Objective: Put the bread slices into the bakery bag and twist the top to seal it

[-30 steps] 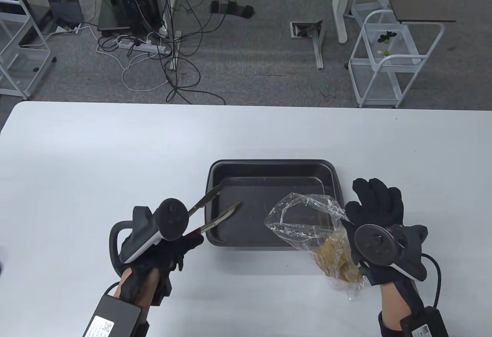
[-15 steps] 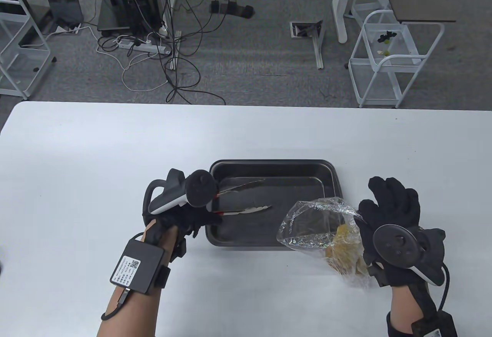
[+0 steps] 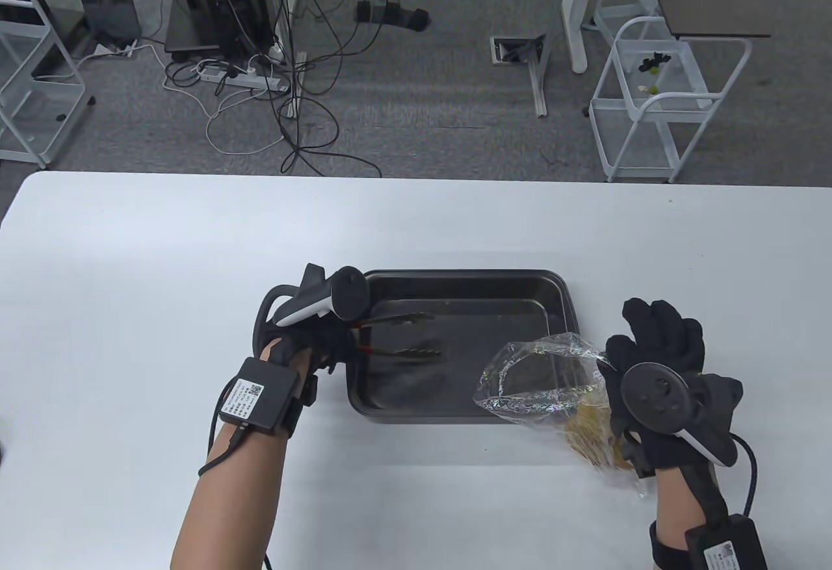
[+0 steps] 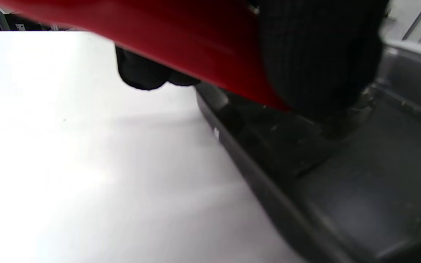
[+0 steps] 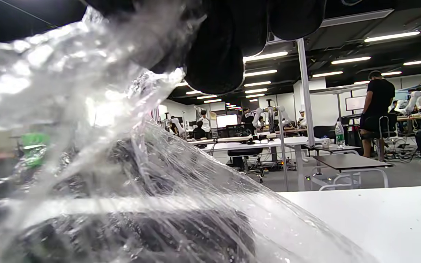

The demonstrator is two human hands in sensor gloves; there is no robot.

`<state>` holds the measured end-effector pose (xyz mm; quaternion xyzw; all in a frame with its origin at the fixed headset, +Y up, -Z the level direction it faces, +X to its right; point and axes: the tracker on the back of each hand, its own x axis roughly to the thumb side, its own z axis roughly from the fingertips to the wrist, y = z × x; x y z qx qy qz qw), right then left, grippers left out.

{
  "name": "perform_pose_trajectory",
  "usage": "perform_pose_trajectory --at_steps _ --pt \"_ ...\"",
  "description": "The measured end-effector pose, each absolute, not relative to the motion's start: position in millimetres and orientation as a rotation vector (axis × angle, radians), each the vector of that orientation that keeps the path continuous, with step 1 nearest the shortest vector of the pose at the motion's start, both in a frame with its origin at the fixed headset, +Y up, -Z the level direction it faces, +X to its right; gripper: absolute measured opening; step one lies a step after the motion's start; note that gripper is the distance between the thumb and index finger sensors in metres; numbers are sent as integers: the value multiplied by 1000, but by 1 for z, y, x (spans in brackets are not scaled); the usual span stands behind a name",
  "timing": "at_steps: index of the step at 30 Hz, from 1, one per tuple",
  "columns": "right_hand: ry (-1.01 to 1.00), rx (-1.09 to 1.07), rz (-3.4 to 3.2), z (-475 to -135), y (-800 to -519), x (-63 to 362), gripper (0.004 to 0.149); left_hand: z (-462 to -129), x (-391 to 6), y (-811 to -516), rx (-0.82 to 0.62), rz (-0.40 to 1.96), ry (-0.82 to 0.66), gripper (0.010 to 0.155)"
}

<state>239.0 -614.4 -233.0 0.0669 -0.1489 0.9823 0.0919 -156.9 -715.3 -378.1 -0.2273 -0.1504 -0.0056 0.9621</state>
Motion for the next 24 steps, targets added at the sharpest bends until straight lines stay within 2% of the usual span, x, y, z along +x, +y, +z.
perform_pose_trajectory --at_steps 7,13,15,19,24 --pt "-436 204 2919 -233 -615 238 46 -379 -149 -721 -537 -94 -272 85" --pt "-424 212 2908 -233 -616 238 46 -369 -142 -715 -479 -180 -240 89" --pt "-413 221 2898 -233 -616 237 45 -363 -143 -705 -414 -167 -215 85" --pt "-401 238 2867 -234 -618 235 46 -339 -140 -672 -163 -108 -209 77" --pt "-468 207 2844 -231 -616 229 46 -288 -113 -631 21 7 -313 71"
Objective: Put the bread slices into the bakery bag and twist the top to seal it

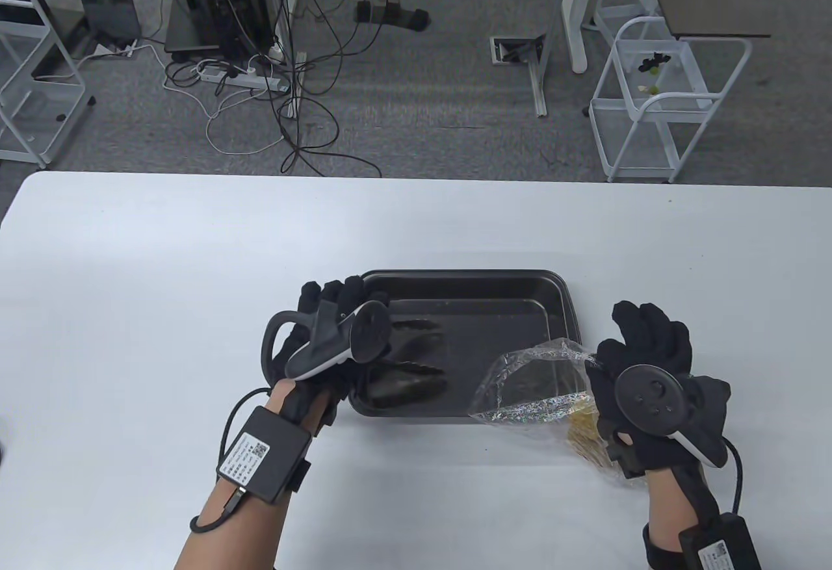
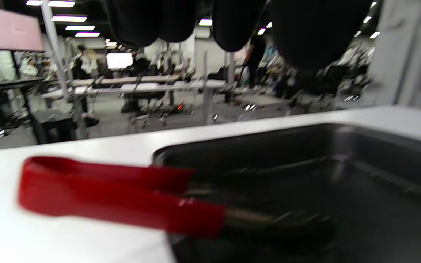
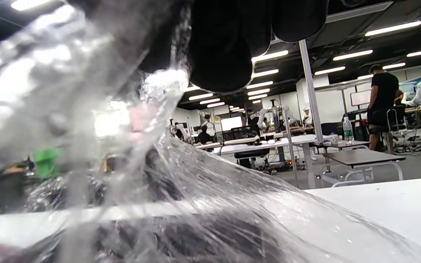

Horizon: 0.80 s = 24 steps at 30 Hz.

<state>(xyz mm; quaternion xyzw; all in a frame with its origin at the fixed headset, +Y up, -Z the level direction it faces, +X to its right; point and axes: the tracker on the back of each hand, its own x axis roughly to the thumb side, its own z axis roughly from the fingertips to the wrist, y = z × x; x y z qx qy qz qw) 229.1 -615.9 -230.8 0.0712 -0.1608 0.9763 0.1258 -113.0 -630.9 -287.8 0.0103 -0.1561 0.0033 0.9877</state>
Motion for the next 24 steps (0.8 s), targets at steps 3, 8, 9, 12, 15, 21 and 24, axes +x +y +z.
perform_pose_trajectory --at_steps 3,8,9,12,15,21,24 --pt "-533 202 2816 -227 -612 224 45 -252 -91 -616 82 45 -390 70" --pt "-640 208 2743 -213 -601 213 45 -175 -63 -622 177 163 -477 73" --pt "-659 208 2732 -211 -599 211 45 -167 -59 -626 190 172 -487 73" --pt "-693 225 2719 -202 -593 200 44 -146 -43 -646 204 158 -490 80" --pt "-712 276 2723 -196 -593 187 44 -141 -32 -659 249 157 -448 92" --pt "-686 349 2779 -194 -602 165 44 -154 -33 -659 260 302 -358 81" --pt "-665 375 2792 -195 -605 162 44 -166 -37 -659 129 411 -394 76"
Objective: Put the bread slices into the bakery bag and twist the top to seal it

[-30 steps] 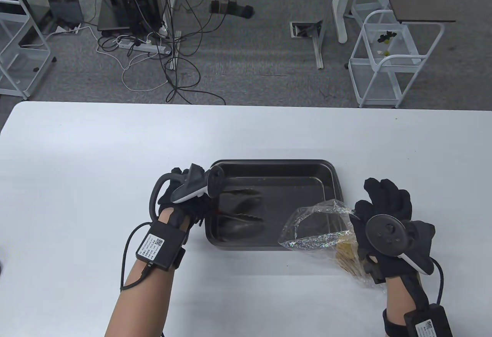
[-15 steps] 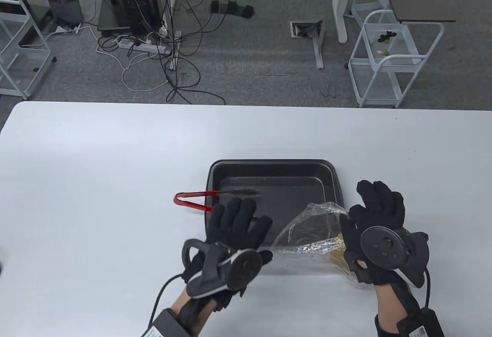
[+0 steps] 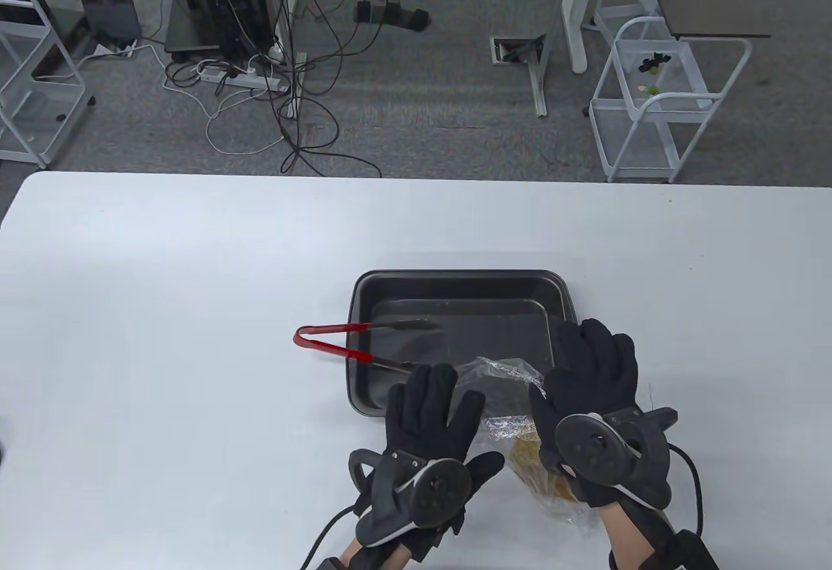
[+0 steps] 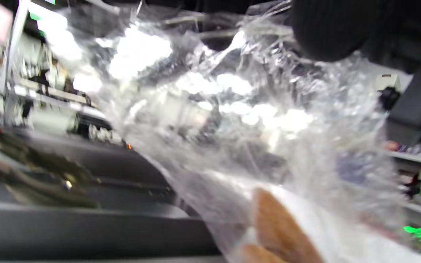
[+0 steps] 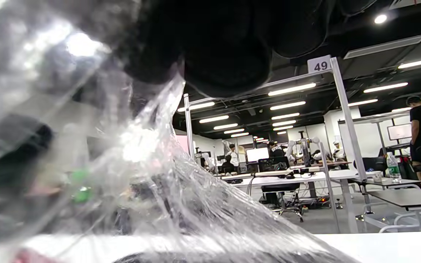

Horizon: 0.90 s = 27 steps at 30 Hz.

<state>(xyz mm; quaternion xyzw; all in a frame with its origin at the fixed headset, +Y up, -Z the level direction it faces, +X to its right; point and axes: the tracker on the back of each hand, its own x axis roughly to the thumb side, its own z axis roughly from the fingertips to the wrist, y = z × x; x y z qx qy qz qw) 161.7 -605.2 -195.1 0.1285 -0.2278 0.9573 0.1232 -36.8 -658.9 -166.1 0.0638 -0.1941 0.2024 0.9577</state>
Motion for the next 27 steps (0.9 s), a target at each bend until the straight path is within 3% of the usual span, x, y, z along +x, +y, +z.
perform_pose_trajectory --at_steps 7,15,18,21,24,27 --pt "-519 392 2824 -197 -609 158 46 -185 -50 -673 73 684 -358 46" --pt "-69 401 2568 -209 -617 168 58 -176 -81 -691 75 851 -403 42" --pt "131 470 2320 -211 -615 180 75 -171 -94 -686 126 885 -401 40" --pt "74 490 2033 -214 -611 203 80 -166 -109 -680 223 926 -384 39" --pt "-19 447 1912 -228 -622 220 71 -167 -121 -677 261 1006 -448 40" --pt "108 481 1907 -250 -652 221 68 -173 -131 -680 225 1152 -504 40"
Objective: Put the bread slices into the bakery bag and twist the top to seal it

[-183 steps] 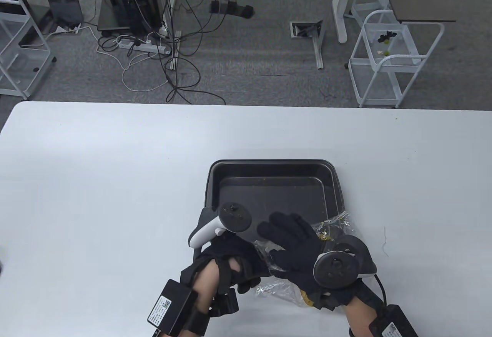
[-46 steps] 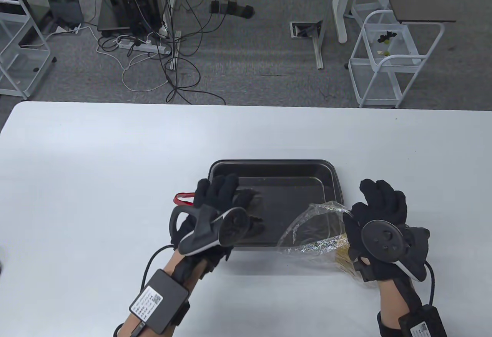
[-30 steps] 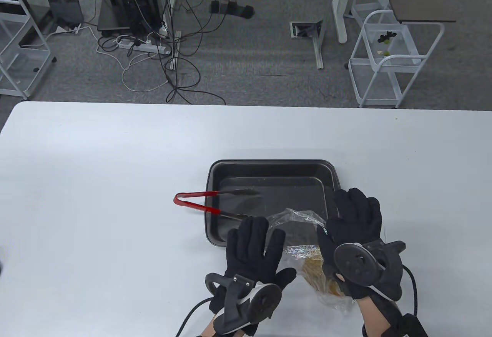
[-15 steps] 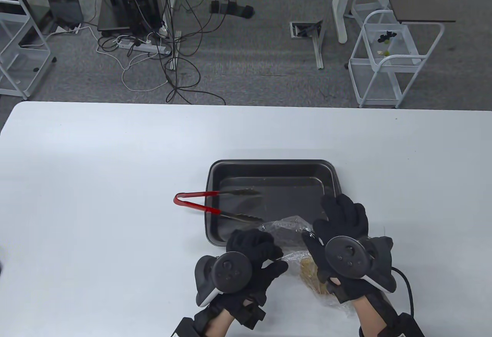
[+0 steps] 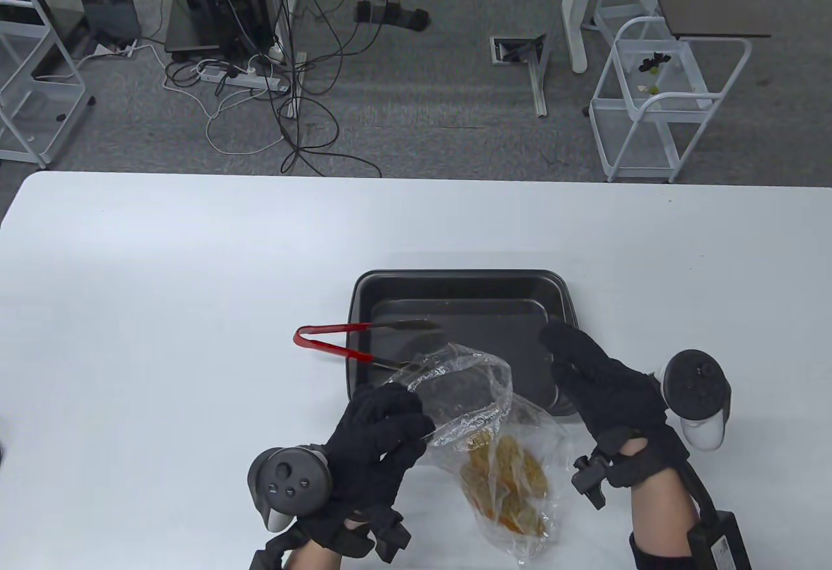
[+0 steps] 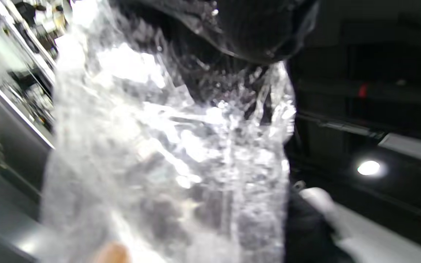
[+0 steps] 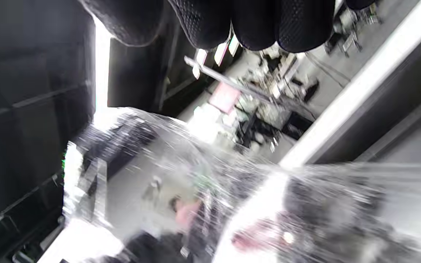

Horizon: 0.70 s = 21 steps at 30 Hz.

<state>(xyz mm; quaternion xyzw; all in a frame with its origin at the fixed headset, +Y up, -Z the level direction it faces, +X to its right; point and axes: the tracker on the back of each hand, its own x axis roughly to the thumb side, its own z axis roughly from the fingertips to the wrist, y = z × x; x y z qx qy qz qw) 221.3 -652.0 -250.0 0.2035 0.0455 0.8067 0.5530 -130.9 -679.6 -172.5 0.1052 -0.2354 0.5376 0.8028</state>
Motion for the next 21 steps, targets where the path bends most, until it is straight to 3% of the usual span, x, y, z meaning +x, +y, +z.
perform_pose_trajectory --at_steps 8,11,16,18,21 --pt "694 660 1542 -267 -736 170 88 -190 -151 -698 151 1498 -578 41" --pt "734 724 1397 -264 -746 160 94 -195 -151 -704 72 1602 -648 41" --pt "744 841 1328 -258 -740 151 104 -200 -146 -712 -13 1680 -695 41" --pt "689 840 1388 -256 -731 147 96 -200 -144 -712 -22 1672 -702 42" --pt "469 713 1465 -257 -719 151 54 -199 -150 -710 -17 1686 -697 42"
